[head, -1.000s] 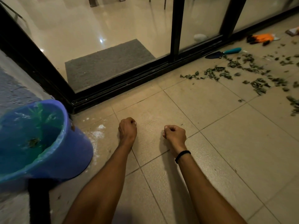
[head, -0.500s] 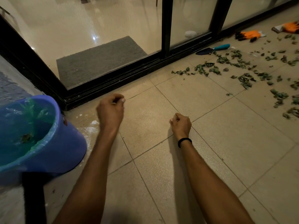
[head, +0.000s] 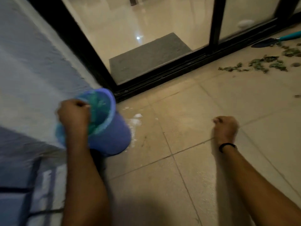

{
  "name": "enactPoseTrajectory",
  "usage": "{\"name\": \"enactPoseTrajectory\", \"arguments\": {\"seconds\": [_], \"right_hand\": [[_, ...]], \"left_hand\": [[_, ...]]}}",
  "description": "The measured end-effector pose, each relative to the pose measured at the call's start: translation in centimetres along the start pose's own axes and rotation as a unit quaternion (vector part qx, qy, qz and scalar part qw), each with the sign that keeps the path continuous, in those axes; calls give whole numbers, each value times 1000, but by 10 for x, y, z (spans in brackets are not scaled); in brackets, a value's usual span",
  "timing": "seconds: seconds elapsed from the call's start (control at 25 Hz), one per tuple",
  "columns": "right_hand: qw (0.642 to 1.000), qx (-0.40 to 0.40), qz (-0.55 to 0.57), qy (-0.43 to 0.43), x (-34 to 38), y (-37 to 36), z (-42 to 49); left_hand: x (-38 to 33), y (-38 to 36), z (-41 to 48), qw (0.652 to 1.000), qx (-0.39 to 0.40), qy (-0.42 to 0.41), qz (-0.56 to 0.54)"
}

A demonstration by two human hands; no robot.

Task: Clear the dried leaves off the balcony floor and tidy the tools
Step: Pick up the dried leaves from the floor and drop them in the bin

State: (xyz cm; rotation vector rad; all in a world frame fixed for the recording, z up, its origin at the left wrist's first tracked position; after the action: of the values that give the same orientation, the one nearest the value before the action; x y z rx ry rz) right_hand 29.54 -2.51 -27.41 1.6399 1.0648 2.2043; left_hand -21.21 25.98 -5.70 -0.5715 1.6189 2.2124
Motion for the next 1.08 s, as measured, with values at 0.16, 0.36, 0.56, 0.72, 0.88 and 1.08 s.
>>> {"name": "enactPoseTrajectory", "arguments": {"seconds": [0.16,0.36,0.56,0.72,0.88,1.08], "right_hand": [[999,14,-50,-13,-9,-13,1],[999,-1,-28,-28,-7,-3,-4],[999,-6,-15,-30,2,5,-13],[998,-16,12,-59,7,4,-21],[997,12,29,-74,22,-9,-32],[997,23,47,-53,50,-19,-43]], "left_hand": [[-58,57,-54,998,-3,18,56],[-49,56,-55,998,-7,49,36],[-51,51,-53,998,-1,50,50],[-53,44,-54,996,14,46,79],[-61,43,-55,995,14,29,90],[-69,43,-58,995,10,22,92]]}}
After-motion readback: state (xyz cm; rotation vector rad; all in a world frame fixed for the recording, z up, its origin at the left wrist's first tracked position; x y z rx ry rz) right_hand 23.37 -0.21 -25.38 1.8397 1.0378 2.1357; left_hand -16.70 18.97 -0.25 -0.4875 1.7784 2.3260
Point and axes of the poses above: each hand's wrist, its own z-axis towards the middle knuckle, its own y-axis out of the back of the hand, x = y × z, the point moved 9 cm from there along z, towards the middle knuckle, and after that the axes turned 3 degrees about -x, right-handed, at the moved point
